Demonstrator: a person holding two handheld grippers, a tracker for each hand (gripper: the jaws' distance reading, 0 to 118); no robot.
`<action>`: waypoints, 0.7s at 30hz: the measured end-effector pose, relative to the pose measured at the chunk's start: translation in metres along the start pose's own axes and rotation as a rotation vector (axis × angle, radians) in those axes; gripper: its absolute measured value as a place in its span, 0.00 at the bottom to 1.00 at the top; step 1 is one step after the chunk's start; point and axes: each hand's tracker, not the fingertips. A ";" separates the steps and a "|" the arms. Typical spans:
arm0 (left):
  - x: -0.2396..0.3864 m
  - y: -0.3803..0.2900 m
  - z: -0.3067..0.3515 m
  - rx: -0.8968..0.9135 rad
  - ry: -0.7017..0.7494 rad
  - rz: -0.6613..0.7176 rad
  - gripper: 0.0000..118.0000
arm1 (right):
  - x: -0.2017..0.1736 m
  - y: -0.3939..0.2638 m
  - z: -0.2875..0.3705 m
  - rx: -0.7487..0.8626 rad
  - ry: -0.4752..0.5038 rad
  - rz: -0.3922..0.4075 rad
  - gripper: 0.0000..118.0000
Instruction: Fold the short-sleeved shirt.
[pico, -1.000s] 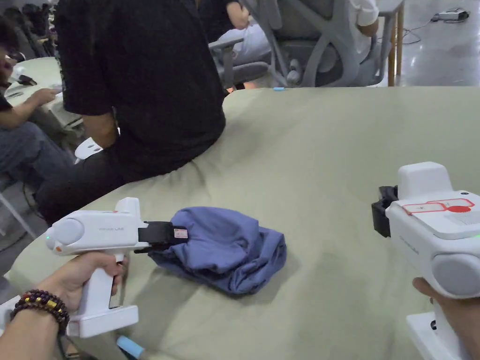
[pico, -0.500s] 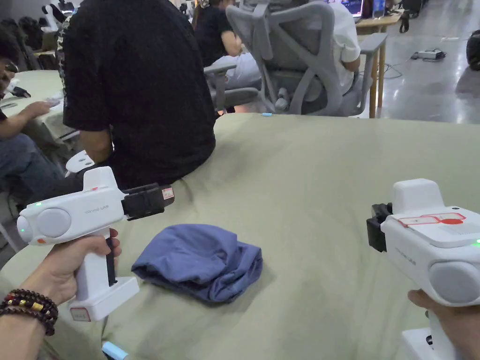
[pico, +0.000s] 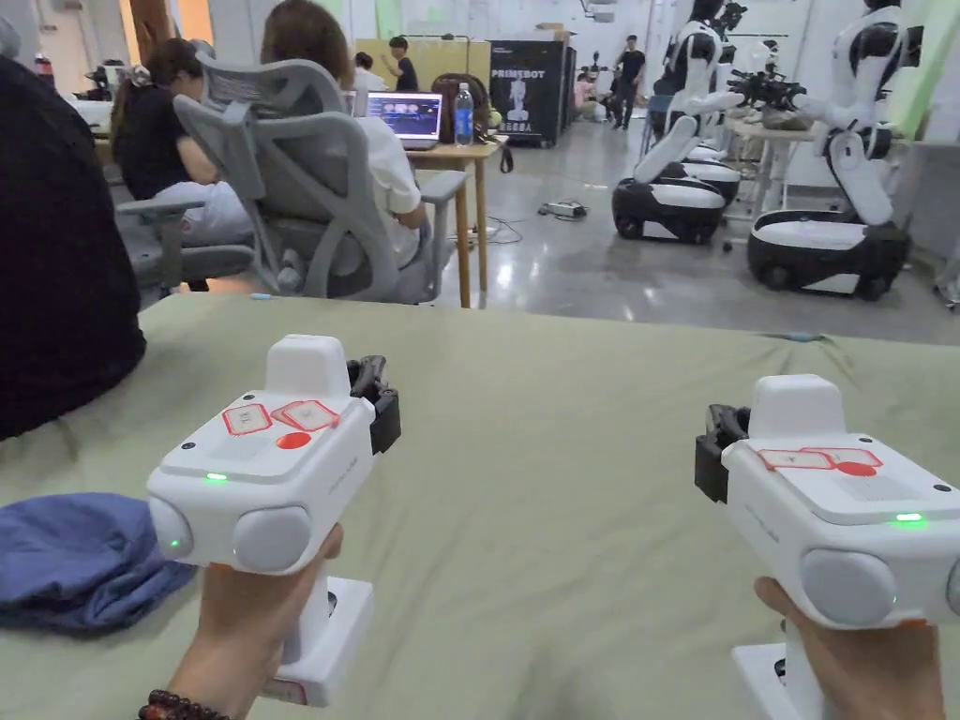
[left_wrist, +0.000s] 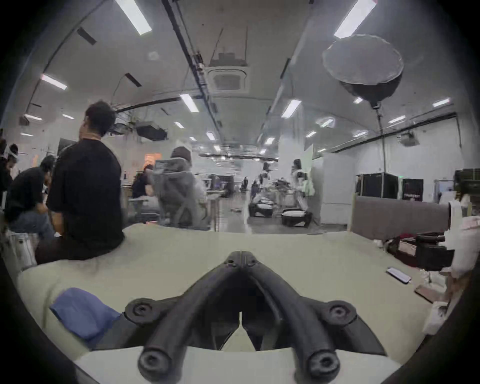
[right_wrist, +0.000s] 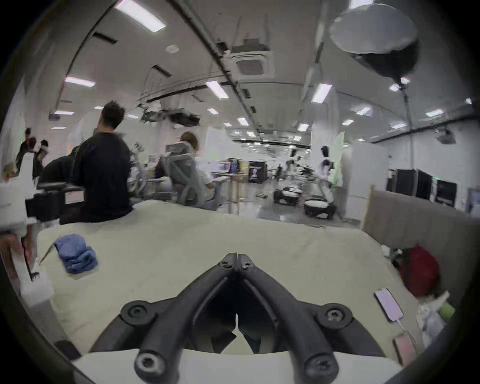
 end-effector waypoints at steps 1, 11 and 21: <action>0.018 -0.006 0.005 0.018 0.006 -0.036 0.00 | 0.015 -0.008 0.010 -0.007 -0.042 -0.007 0.00; 0.086 -0.049 0.042 0.083 0.036 -0.181 0.00 | 0.044 -0.064 0.057 0.038 -0.160 -0.015 0.00; 0.084 -0.082 0.031 -0.007 0.067 -0.174 0.00 | 0.033 -0.061 0.047 0.066 -0.152 0.000 0.00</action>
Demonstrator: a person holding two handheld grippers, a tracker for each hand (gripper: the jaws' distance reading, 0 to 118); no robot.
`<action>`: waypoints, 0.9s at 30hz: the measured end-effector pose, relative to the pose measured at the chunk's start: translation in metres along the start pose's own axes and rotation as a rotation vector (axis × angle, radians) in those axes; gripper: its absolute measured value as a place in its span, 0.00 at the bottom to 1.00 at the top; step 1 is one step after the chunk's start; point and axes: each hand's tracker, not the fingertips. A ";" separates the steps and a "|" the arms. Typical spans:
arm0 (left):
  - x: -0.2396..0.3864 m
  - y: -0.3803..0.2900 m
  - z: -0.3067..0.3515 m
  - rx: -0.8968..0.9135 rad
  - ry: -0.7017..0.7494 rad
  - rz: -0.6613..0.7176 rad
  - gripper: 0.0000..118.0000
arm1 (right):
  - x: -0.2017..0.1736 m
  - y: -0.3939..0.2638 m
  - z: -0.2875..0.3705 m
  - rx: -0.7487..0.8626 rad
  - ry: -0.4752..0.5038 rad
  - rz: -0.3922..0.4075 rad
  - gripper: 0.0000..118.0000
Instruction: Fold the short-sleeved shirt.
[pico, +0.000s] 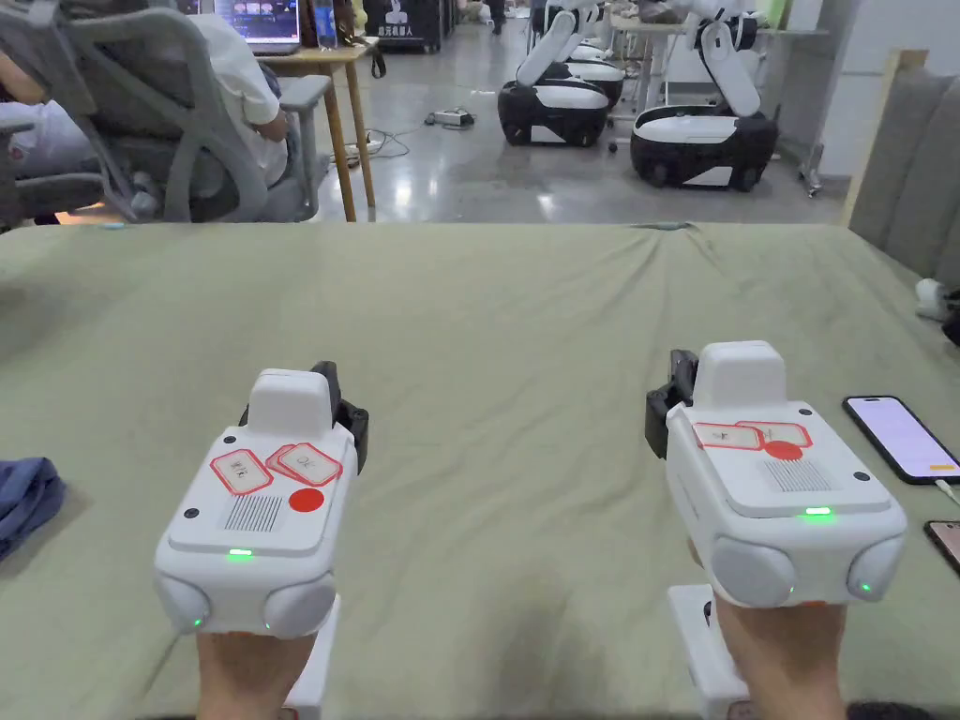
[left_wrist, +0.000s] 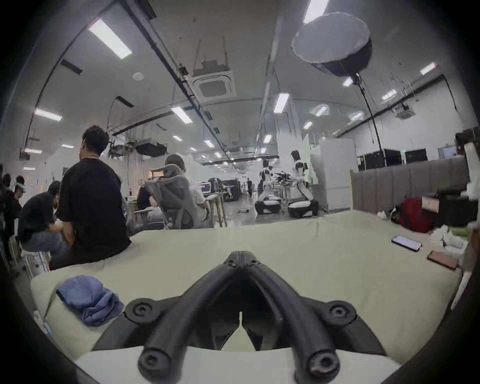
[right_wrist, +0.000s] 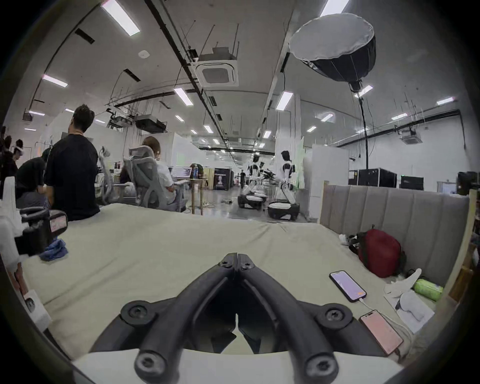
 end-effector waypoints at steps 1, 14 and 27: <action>-0.001 -0.003 0.001 -0.002 -0.003 0.015 0.00 | 0.000 0.000 0.000 0.001 0.004 0.000 0.00; -0.005 0.010 -0.027 0.004 -0.050 0.082 0.03 | 0.001 0.015 -0.032 0.004 0.006 0.009 0.00; 0.003 0.007 -0.051 -0.018 -0.038 0.046 1.00 | 0.003 0.011 -0.046 0.007 -0.021 -0.016 0.76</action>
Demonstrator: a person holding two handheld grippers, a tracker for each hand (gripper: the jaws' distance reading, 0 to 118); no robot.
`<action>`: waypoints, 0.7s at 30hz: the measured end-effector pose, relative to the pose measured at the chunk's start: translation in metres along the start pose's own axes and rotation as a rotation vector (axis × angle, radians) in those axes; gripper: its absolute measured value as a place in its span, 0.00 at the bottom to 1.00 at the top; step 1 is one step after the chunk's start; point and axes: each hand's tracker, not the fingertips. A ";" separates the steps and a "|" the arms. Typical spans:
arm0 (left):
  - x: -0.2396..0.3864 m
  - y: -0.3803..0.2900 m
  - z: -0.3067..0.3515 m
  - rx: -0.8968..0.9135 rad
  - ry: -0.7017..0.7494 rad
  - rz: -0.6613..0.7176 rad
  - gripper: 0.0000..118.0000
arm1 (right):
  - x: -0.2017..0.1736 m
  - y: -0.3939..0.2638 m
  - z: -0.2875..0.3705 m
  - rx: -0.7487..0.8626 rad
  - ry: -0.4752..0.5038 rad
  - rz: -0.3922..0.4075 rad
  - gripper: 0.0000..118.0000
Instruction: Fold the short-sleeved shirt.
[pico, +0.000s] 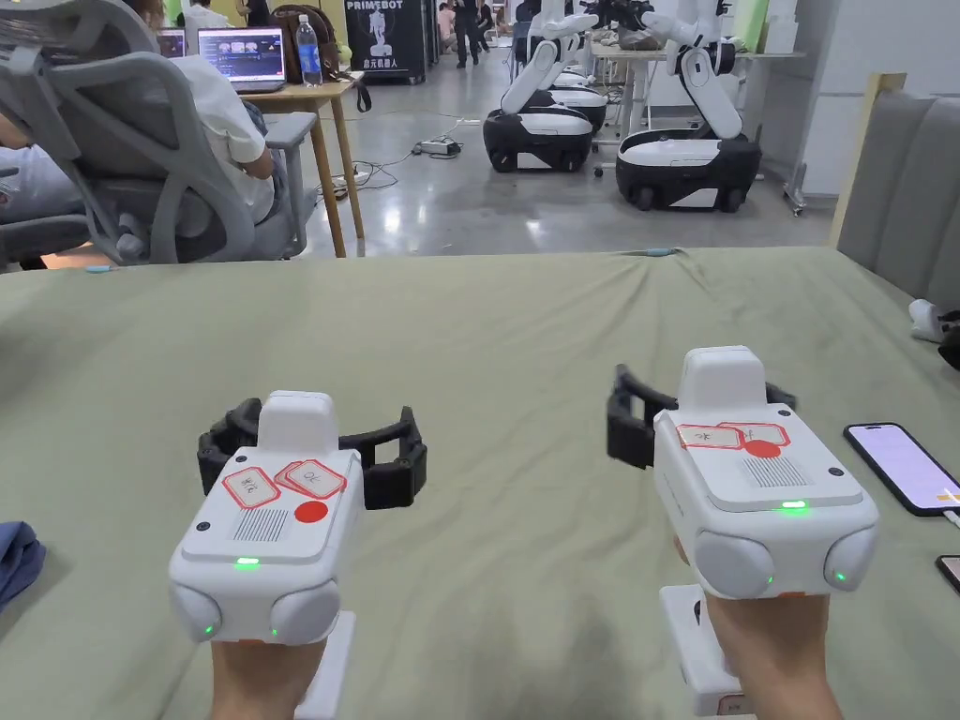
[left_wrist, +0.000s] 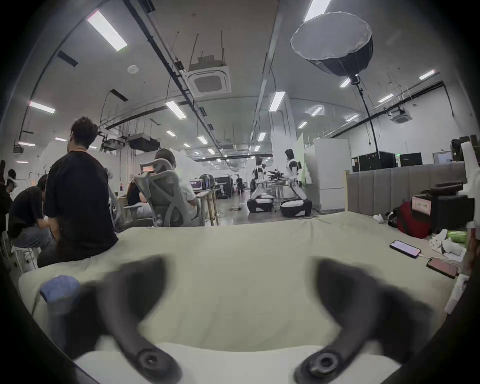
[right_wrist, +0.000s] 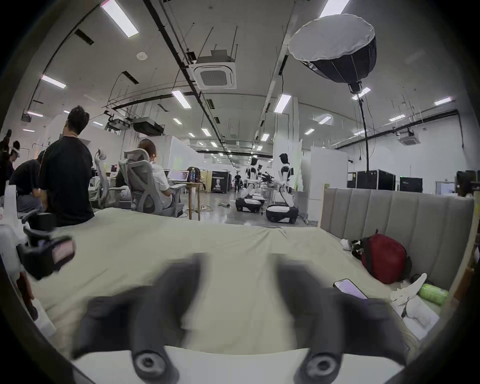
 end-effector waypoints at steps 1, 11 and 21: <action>0.001 -0.002 0.003 0.049 0.018 -0.019 0.97 | 0.001 -0.001 -0.002 -0.007 -0.010 -0.006 1.00; 0.002 0.002 0.001 0.047 0.016 -0.010 1.00 | 0.000 -0.002 0.003 0.009 -0.017 -0.016 1.00; -0.001 0.003 0.008 0.037 0.029 -0.002 1.00 | 0.002 -0.001 0.002 -0.006 -0.033 -0.014 1.00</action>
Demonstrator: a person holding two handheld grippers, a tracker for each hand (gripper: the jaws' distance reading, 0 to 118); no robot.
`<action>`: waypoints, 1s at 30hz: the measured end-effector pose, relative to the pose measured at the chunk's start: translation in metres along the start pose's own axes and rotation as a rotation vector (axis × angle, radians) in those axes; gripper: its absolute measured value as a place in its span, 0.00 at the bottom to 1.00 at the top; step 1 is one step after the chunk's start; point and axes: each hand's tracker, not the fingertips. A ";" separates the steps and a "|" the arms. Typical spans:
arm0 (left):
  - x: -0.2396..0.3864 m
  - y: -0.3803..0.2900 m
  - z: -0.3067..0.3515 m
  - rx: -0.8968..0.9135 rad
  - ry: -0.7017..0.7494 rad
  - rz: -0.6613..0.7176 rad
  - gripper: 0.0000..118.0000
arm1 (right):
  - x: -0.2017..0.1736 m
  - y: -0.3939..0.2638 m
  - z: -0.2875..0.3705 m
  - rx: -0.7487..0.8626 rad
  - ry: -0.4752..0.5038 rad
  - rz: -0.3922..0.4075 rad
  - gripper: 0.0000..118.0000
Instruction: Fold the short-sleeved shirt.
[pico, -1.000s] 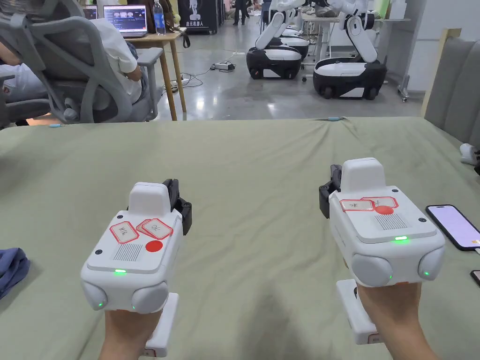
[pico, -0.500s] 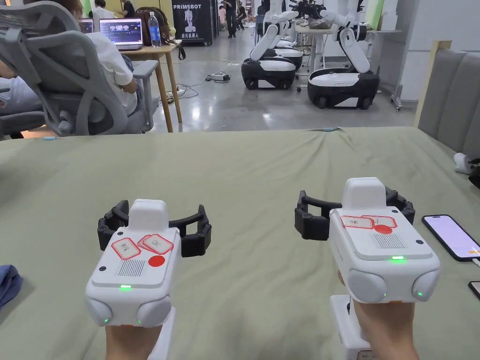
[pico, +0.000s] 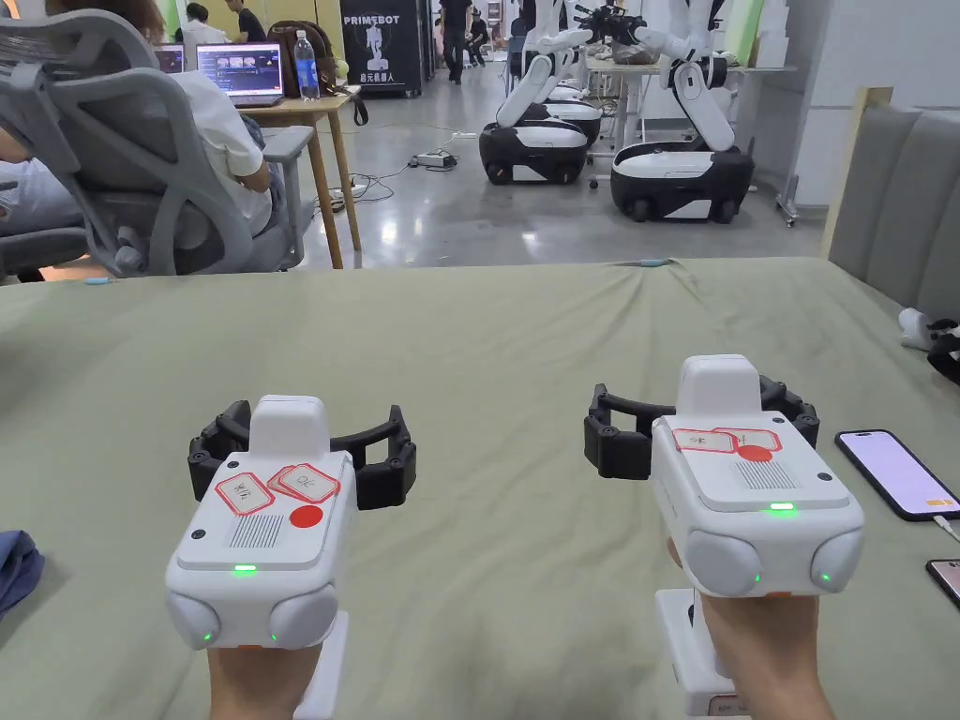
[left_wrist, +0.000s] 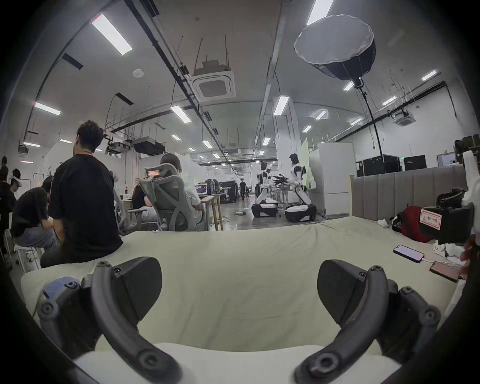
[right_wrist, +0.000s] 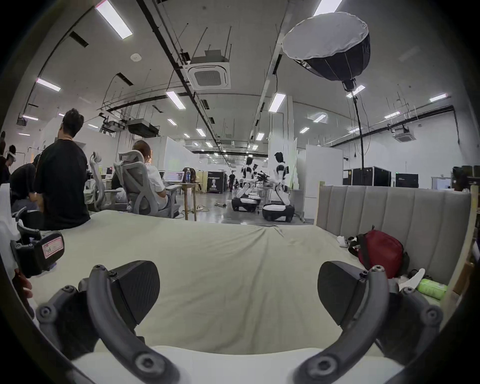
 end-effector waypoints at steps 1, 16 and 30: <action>0.000 0.000 0.000 -0.001 0.002 0.000 1.00 | 0.000 0.000 -0.001 -0.008 -0.014 0.004 1.00; -0.004 -0.002 0.001 -0.017 0.003 -0.001 1.00 | 0.000 -0.003 -0.001 -0.013 0.017 0.007 1.00; 0.003 -0.002 0.005 -0.022 -0.026 0.005 1.00 | 0.002 -0.003 0.004 -0.007 0.014 0.029 1.00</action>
